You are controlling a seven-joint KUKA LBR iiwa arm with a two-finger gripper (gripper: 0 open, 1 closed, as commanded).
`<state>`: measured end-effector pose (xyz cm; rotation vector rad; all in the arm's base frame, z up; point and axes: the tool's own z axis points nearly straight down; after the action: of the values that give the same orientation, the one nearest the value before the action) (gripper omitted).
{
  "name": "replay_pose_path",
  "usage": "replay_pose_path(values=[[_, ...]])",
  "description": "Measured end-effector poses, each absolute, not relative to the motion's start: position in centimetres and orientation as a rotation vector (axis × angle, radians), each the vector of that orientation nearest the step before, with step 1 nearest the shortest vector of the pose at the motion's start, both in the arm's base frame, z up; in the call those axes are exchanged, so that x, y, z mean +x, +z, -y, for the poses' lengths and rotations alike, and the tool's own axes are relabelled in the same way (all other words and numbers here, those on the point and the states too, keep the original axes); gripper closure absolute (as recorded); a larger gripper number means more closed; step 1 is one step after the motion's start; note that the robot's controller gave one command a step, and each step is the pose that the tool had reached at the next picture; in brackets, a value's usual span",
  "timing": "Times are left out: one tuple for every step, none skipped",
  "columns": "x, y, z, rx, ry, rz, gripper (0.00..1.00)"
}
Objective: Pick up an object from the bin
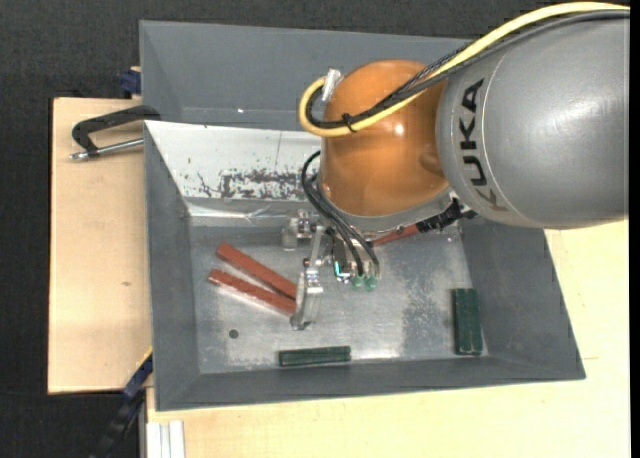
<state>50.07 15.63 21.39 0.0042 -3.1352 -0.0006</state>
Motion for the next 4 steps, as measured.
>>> replay_pose_path(values=[[50.3, 21.7, -15.6, 0.001, -0.003, 3.142, 0.00], [51.4, 18.8, -15.3, 0.121, -0.004, 3.145, 0.00], [50.4, 14.1, -14.2, 0.082, -0.003, 3.143, 0.00], [54.0, 9.6, -15.5, -0.019, -0.006, 3.149, 0.00]])
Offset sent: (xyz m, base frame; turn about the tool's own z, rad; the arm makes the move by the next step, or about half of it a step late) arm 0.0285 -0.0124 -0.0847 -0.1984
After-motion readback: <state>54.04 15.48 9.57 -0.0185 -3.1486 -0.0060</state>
